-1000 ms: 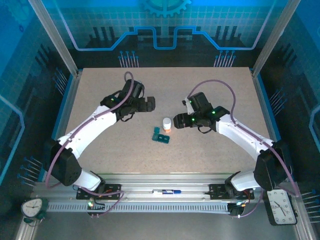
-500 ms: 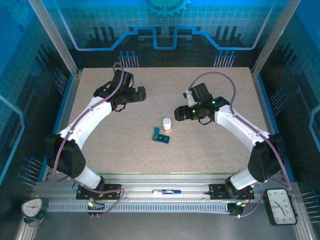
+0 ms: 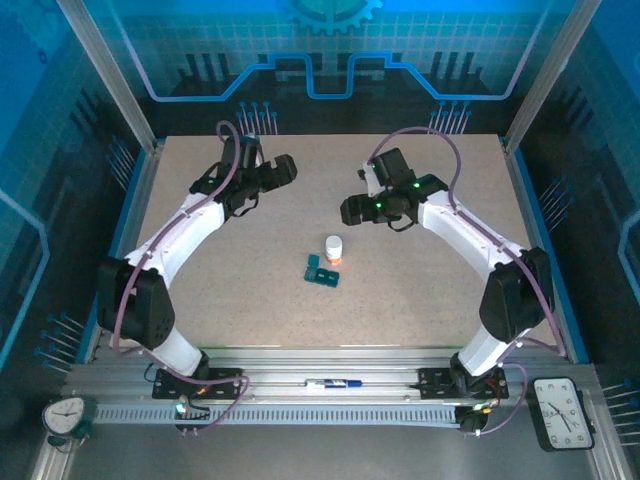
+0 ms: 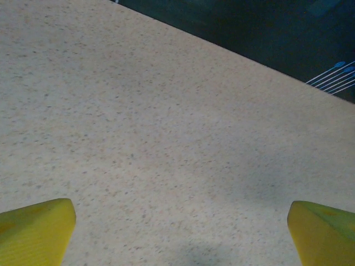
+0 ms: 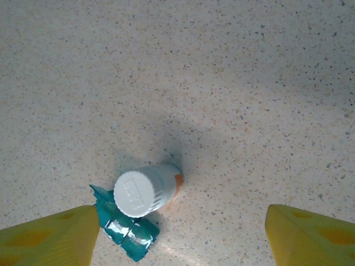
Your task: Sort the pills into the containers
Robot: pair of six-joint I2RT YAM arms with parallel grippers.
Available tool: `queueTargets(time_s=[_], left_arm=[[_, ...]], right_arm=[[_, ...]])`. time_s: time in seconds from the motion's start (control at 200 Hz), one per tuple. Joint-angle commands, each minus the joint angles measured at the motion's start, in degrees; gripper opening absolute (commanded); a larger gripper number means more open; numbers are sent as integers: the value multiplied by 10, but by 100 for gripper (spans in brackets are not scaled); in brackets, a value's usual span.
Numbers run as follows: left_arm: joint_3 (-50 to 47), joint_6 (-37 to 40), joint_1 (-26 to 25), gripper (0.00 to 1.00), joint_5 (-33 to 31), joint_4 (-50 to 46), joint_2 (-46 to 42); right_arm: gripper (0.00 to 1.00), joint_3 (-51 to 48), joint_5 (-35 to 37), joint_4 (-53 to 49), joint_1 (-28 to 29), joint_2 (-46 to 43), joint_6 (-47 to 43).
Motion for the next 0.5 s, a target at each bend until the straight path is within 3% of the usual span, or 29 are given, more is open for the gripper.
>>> queueTargets(time_s=[0.0, 0.495], left_arm=[[-16, -30, 8, 99, 50, 68, -1], [-56, -43, 9, 99, 131, 106, 37]], right_arm=[[80, 28, 18, -37, 10, 20, -8], [80, 82, 57, -73, 88, 110, -7]])
